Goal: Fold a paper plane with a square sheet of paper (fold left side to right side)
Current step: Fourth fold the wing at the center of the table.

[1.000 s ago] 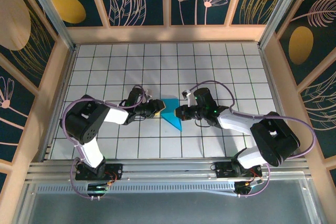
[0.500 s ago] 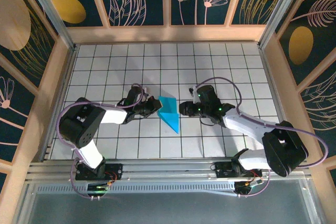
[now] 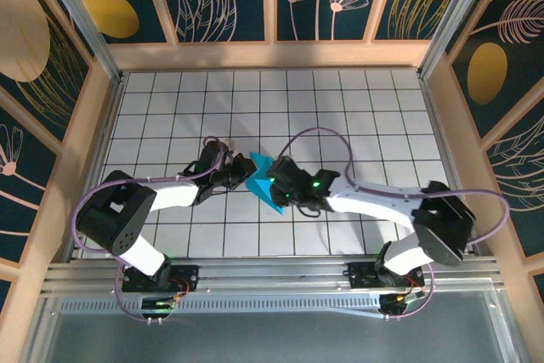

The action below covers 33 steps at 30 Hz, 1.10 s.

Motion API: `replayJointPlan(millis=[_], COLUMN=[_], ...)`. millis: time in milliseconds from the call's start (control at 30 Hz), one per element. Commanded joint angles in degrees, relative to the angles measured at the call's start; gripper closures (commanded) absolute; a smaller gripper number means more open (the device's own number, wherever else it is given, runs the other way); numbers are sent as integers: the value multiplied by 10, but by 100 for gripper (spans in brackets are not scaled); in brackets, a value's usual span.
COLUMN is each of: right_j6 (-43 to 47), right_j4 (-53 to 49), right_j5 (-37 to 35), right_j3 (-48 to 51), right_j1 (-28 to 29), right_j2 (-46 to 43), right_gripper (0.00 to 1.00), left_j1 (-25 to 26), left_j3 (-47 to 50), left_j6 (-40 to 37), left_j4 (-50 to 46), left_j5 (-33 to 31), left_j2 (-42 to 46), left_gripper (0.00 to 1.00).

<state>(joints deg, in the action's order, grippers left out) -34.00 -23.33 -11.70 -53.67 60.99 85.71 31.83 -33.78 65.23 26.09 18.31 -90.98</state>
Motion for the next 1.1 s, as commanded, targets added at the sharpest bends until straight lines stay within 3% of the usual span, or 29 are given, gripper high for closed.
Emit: replayJointPlan(millis=[0,300,1067], right_j6=[-36,-41,-28], right_j4=[-55,-79,-92], right_j5=[-81,-129,-146], right_j3=[-44,-98,-115], right_j1=[31,62,71], right_j2=[56,152,203], right_gripper=[66,64,85], left_j1=[4,7,8], left_j3=[-3,-3,-9], left_j6=[17,17,9], left_j4=[-19,-24,-34], left_j5=[-12,-12,-13], left_j2=[12,10,4], left_gripper=[100,100,99])
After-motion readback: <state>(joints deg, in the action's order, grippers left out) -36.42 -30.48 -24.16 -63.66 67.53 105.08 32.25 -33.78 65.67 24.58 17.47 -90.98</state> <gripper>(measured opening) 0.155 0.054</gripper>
